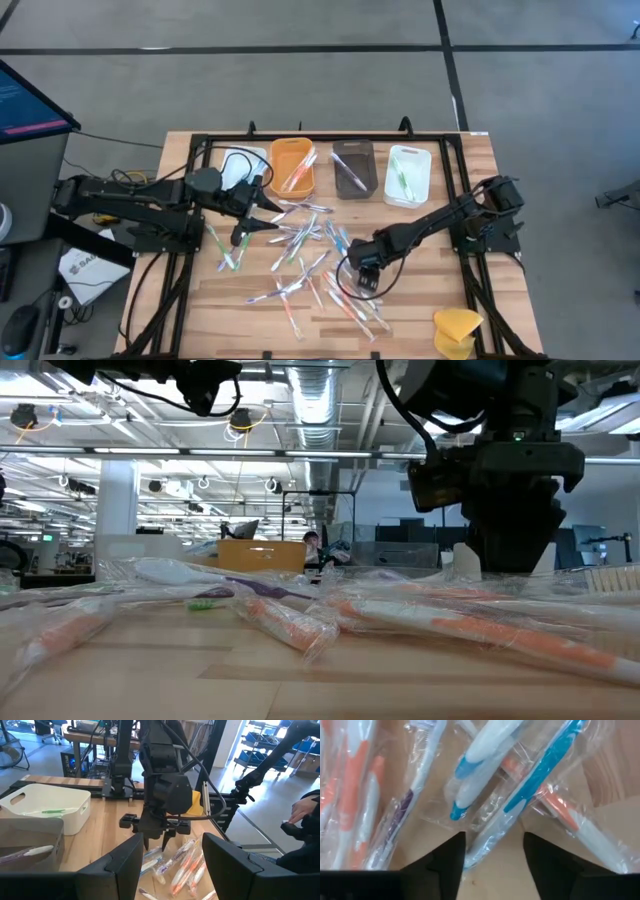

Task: Pick & Place Toothbrushes
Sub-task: Put the blue toothbrush into the left white bin

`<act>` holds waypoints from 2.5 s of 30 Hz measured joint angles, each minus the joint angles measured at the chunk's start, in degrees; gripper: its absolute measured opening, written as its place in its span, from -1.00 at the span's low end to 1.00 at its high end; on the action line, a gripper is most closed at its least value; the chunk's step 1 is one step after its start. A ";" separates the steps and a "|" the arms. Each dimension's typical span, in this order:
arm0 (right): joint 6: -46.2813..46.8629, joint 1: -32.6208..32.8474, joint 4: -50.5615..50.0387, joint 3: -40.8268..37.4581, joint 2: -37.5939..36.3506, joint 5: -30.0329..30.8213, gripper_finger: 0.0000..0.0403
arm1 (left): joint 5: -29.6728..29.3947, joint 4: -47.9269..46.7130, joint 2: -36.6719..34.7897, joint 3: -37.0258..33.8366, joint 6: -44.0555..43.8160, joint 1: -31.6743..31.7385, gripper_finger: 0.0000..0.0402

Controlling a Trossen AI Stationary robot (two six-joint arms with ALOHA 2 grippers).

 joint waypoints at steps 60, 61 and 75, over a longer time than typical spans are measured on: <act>-29.68 9.70 0.21 26.58 -0.09 55.69 -0.94 | -0.09 60.18 16.33 -22.82 12.07 -0.35 -0.01; -31.21 9.33 1.62 26.58 -0.11 55.56 -0.94 | -0.09 62.02 17.53 -22.58 12.08 -0.38 -0.01; -35.23 4.10 7.33 25.23 0.37 48.56 -0.94 | -0.18 65.52 27.63 -13.70 15.98 -5.66 -0.01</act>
